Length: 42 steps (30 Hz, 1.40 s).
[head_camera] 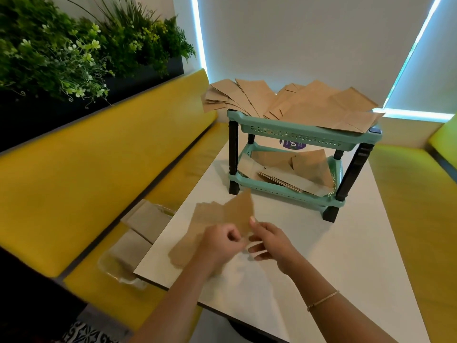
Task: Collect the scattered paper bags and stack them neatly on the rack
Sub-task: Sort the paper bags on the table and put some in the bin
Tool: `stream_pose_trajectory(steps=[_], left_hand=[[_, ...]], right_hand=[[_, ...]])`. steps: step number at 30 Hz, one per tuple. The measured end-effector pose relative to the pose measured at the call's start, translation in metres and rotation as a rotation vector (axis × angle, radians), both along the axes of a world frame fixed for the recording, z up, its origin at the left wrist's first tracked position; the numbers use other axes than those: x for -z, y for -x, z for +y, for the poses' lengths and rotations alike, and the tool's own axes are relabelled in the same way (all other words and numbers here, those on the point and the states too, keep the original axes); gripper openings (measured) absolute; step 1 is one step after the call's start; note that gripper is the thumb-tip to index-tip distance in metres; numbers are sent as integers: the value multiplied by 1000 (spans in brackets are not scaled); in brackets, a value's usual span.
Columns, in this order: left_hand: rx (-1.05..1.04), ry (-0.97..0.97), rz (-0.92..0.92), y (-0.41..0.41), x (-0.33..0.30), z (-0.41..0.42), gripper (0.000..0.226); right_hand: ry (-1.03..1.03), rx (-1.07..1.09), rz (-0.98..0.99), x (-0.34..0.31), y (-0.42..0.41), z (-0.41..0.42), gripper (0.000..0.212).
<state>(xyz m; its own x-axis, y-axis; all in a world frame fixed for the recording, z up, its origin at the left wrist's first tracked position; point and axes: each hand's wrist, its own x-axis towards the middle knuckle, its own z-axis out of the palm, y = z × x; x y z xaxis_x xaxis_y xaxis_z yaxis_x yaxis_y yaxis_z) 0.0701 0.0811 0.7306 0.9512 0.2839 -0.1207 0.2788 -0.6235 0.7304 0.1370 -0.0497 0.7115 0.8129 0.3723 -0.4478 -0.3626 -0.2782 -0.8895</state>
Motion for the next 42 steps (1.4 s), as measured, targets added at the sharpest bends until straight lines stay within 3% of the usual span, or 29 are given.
stream_pose_trajectory(steps=[2,5,8,11,17,21,24,27,32,35,37,40,42], left_hand=[[145,131,58,-1,-1,-15,6],[168,207,192,-7,9,-14,28],[-124,-82,199,-21,27,17,48],[-292,-415,347,-26,44,54,64],[-287,-534,535,-22,60,76,89],[-343,-527,450,-23,54,65,80],[-349,-455,344,-25,48,50,56],[-266,-257,263,-29,35,36,41],[-78,416,201,-35,-2,-14,28],[23,676,209,-34,-11,-56,32],[124,728,234,-35,-8,-87,46],[281,676,230,-37,0,-140,30],[369,587,225,-38,6,-174,32]], right_hand=[[31,79,-2,-3,-5,-2,34],[261,133,-96,1,-12,-15,18],[346,125,-128,3,-11,-33,21],[368,132,-135,5,-10,-44,19],[397,119,-141,8,-9,-50,17],[413,117,-153,7,-8,-48,16],[408,102,-169,3,-6,-49,17],[339,108,-161,-6,-4,-55,15],[-59,298,-10,-28,1,-93,24],[-120,415,1,-33,7,-127,22],[-103,488,-8,-30,12,-153,18],[-68,600,-2,-17,24,-195,14],[-42,695,-16,-8,32,-227,25]])
